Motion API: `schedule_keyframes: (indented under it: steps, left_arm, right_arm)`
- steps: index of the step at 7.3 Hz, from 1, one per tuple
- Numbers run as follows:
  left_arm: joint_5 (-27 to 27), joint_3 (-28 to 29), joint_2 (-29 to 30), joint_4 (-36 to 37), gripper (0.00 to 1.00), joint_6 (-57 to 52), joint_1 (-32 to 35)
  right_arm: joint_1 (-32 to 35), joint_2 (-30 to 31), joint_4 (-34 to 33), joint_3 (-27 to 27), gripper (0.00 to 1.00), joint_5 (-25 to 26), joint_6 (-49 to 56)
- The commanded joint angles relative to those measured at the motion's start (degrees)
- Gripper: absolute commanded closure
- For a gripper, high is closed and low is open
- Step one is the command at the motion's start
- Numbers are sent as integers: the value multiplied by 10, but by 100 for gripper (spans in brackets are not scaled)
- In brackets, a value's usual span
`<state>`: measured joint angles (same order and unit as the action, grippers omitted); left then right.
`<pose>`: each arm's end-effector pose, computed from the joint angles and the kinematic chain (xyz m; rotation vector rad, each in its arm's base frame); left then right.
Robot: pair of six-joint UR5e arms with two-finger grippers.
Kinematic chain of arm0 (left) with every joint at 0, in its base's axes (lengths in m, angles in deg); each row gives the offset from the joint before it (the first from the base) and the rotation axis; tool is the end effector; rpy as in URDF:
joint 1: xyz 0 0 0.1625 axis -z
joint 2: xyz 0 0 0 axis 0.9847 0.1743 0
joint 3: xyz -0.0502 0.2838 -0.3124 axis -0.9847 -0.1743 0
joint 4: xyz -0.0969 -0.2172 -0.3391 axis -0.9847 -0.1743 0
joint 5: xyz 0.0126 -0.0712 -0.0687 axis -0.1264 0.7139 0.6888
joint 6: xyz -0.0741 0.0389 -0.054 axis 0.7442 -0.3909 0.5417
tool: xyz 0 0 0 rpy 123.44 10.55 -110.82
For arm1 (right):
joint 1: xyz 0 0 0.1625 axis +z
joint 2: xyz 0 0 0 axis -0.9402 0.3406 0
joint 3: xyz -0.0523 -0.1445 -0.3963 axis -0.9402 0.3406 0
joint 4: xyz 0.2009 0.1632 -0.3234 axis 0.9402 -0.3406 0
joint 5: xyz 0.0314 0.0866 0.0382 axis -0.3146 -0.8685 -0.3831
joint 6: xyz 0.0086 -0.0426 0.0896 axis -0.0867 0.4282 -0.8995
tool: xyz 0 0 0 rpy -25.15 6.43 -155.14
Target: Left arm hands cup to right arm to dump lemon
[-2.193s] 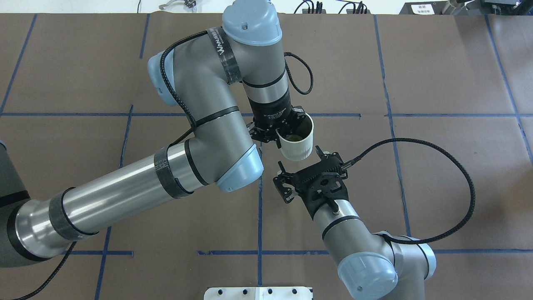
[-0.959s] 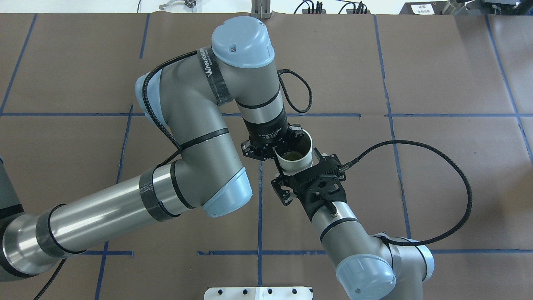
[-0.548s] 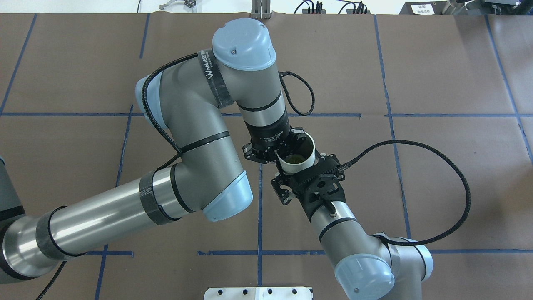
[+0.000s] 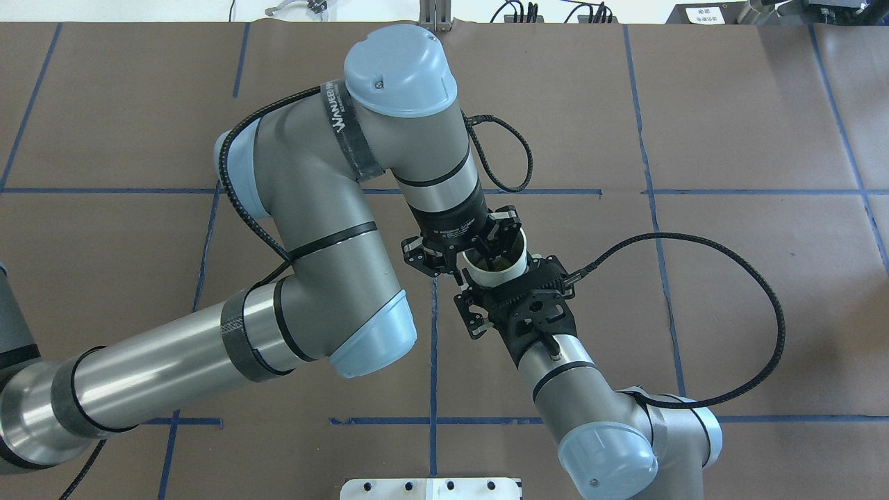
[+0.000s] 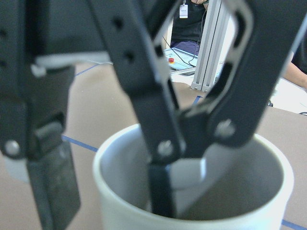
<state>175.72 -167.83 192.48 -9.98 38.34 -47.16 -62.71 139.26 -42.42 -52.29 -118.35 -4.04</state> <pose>0.5211 -0.4225 0.0312 -0.2845 1.0455 -0.1448 -0.5143 -0.2763 0.2481 1.1440 -0.7672 0.0286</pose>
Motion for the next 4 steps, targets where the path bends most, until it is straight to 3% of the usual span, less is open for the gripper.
schedule_keyframes:
  steps: [1, 3, 4]
  left_arm:
    - [-20, -55, -2, 0, 0, 1, 24]
    - [-21, -62, -9, 0, 0, 1, 32]
    - [-21, -63, -19, -1, 0, 1, 32]
  right_arm:
    - [4, 7, 0, -4, 69, 0, 0]
    - [21, 84, 10, -37, 73, 0, -66]
    - [61, 130, 16, -68, 74, -10, -84]
